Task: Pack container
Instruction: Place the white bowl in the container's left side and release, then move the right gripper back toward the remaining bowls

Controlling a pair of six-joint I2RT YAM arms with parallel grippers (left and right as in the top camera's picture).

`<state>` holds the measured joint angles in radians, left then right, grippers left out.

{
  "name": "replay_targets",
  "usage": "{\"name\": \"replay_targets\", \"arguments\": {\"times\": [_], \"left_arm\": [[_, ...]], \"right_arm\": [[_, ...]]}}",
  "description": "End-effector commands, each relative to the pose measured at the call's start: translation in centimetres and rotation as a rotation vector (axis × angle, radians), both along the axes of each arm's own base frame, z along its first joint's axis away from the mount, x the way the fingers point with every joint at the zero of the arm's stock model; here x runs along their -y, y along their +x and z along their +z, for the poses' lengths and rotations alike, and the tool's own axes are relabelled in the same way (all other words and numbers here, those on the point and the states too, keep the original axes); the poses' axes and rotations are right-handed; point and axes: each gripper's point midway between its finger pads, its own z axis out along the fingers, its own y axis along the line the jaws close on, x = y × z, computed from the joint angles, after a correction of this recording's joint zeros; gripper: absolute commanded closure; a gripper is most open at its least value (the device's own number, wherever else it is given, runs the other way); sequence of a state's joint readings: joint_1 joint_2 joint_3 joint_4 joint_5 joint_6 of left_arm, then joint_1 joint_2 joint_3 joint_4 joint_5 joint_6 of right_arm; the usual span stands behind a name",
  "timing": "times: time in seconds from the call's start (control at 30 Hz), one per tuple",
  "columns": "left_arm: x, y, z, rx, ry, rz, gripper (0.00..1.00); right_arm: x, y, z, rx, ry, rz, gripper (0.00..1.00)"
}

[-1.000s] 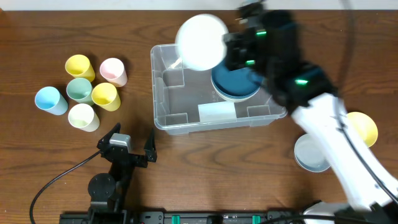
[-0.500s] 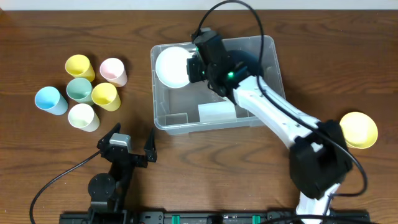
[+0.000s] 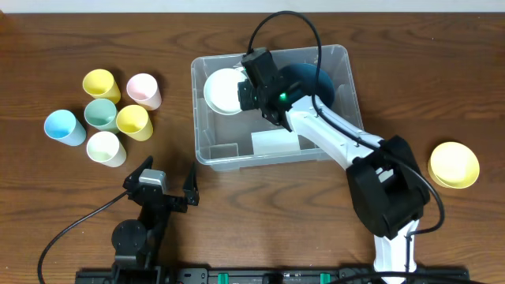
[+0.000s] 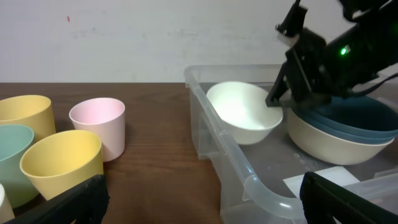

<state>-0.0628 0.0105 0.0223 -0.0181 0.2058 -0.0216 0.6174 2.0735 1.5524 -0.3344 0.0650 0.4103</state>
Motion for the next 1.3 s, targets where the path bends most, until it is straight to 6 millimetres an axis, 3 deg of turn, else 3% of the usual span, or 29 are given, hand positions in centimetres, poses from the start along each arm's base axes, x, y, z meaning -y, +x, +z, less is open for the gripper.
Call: {"name": "replay_targets", "arguments": {"times": [0.0,0.13,0.2,0.3,0.47,0.57,0.8,0.87,0.93,1.03,1.13,1.27], "left_arm": [[0.3,-0.1,-1.6,-0.042,0.015,-0.017,0.02],[0.3,-0.1,-1.5,-0.042,0.015,-0.017,0.02],[0.3,-0.1,-1.5,-0.042,0.015,-0.017,0.02],[0.3,-0.1,-1.6,-0.042,0.015,-0.017,0.02],[0.3,-0.1,-1.6,-0.042,0.015,-0.017,0.02],[0.3,-0.1,-1.6,-0.042,0.015,-0.017,0.02],[0.3,-0.1,-1.6,-0.042,0.015,-0.017,0.02],[0.3,-0.1,-1.6,-0.042,0.015,-0.017,0.02],[0.3,-0.1,-1.6,-0.042,0.015,-0.017,0.02],[0.3,-0.1,-1.6,-0.042,0.015,-0.017,0.02],[0.3,-0.1,-1.6,-0.042,0.015,-0.017,0.02],[0.3,-0.1,-1.6,-0.042,0.015,-0.017,0.02]], "right_arm": [[0.5,0.4,-0.9,-0.004,-0.026,-0.033,0.91],[0.8,0.6,-1.4,-0.009,-0.035,-0.041,0.9],[1.0,0.7,-1.4,-0.009,-0.034,-0.044,0.84],[1.0,0.7,-1.4,-0.01,-0.035,-0.045,0.58],[0.8,0.4,0.4,-0.005,-0.019,-0.02,0.54],[0.7,0.0,4.2,0.022,0.008,-0.006,0.53],[1.9,-3.2,19.2,0.192,0.114,0.069,0.46],[3.4,-4.8,22.9,0.229,0.126,0.058,0.44],[6.2,-6.6,25.9,0.255,0.12,0.002,0.39],[11.8,-8.9,27.7,0.238,0.09,-0.172,0.37],[18.0,-11.3,27.1,0.152,0.054,-0.382,0.37],[25.4,-14.5,24.3,-0.028,-0.007,-0.623,0.3]]}}
